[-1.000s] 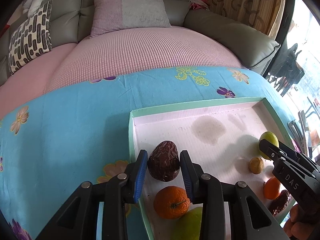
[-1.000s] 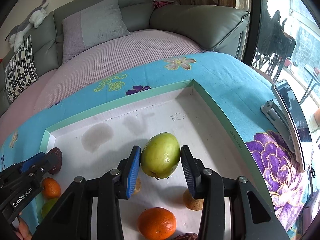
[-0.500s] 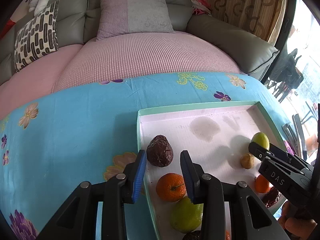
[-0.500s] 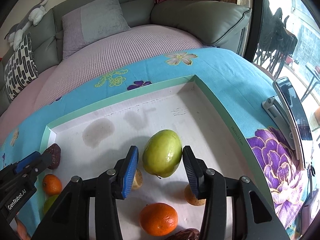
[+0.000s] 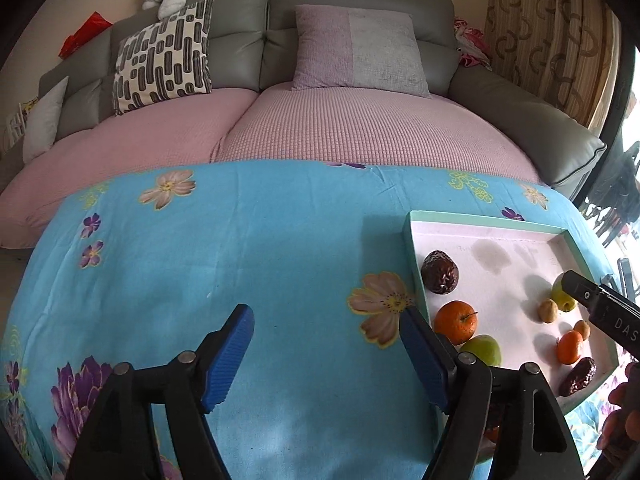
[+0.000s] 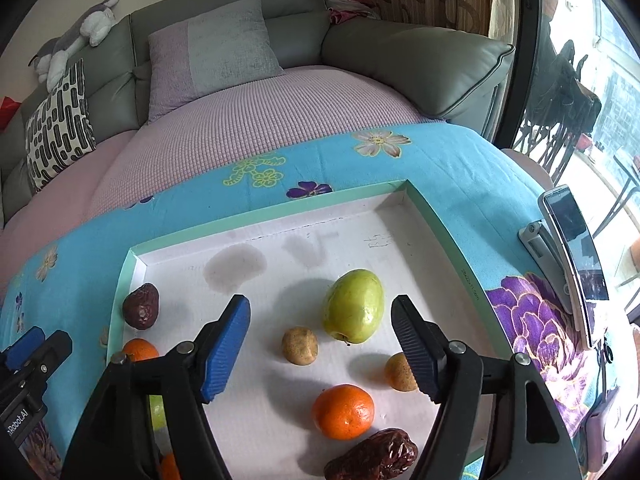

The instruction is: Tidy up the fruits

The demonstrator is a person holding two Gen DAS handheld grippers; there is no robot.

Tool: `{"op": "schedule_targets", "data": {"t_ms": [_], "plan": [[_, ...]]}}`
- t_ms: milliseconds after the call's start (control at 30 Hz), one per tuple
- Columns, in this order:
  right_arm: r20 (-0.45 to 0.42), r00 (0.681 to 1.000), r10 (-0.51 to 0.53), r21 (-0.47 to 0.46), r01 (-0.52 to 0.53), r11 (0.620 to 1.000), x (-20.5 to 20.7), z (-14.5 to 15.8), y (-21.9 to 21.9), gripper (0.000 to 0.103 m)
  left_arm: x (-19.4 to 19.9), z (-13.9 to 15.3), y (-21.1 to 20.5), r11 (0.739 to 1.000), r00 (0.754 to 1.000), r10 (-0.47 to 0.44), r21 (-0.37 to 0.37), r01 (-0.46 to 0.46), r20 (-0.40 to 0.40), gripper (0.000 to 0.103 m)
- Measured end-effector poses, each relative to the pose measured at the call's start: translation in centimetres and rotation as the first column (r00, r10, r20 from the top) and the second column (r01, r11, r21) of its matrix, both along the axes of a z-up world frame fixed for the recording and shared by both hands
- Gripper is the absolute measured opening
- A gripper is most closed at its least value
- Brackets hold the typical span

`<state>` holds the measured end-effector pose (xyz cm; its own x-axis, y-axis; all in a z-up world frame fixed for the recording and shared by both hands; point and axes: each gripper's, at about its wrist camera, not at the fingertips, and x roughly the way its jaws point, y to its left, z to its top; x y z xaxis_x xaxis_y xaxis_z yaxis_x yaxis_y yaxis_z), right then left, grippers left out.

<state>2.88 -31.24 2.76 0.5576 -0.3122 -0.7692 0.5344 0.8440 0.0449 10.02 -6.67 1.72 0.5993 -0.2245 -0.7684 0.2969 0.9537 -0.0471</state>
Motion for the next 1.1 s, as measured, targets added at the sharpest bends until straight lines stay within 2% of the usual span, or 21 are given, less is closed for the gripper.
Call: {"op": "schedule_targets", "data": {"t_ms": [67,233,333,367,400,433,633,867,1000,1100], "plan": [[0.007,1.0,0.024,-0.005,-0.024,1.0,-0.1,0.3,1.0,0.078,-0.3,-0.6,1.4,0.999,0.999,0.034,0.024,-0.034,0.005,0.083],[0.011,0.996,0.086,-0.021,-0.086,0.996,-0.5,0.8,3.5,0.078,-0.7,-1.8,4.5,0.987,0.993,0.114,0.115,-0.116,0.027,0.102],[0.021,0.993,0.117,-0.02,-0.116,0.993,-0.5,0.7,4.9,0.08,-1.2,-2.0,6.5,0.978,0.987,0.153,0.14,-0.157,0.041,0.103],[0.026,0.992,0.125,-0.014,-0.125,0.992,-0.5,0.6,5.3,0.083,-1.4,-2.0,7.2,0.976,0.985,0.167,0.137,-0.171,0.044,0.103],[0.03,0.991,0.131,-0.01,-0.131,0.991,-0.5,0.5,5.7,0.091,-1.6,-2.0,7.8,0.974,0.983,0.179,0.131,-0.183,0.044,0.103],[0.031,0.99,0.137,-0.011,-0.137,0.991,-0.6,0.4,6.2,0.093,-1.8,-1.9,8.3,0.973,0.981,0.189,0.125,-0.193,0.044,0.103],[0.046,0.982,0.186,-0.041,-0.184,0.982,-1.7,0.7,8.8,0.093,-3.6,-1.3,10.0,0.965,0.973,0.217,0.129,-0.226,0.078,0.103],[0.071,0.971,0.227,-0.05,-0.224,0.973,-3.8,1.4,10.8,0.093,-6.4,-0.3,9.7,0.943,0.957,0.234,0.201,-0.267,0.172,0.103],[0.057,0.969,0.24,-0.054,-0.237,0.97,-5.0,1.1,11.7,0.093,-7.6,-0.4,9.6,0.936,0.957,0.232,0.227,-0.268,0.173,0.103],[0.044,0.968,0.247,-0.045,-0.245,0.968,-6.0,0.6,12.2,0.093,-8.7,-1.1,9.2,0.937,0.967,0.201,0.258,-0.237,0.156,0.103]]}}
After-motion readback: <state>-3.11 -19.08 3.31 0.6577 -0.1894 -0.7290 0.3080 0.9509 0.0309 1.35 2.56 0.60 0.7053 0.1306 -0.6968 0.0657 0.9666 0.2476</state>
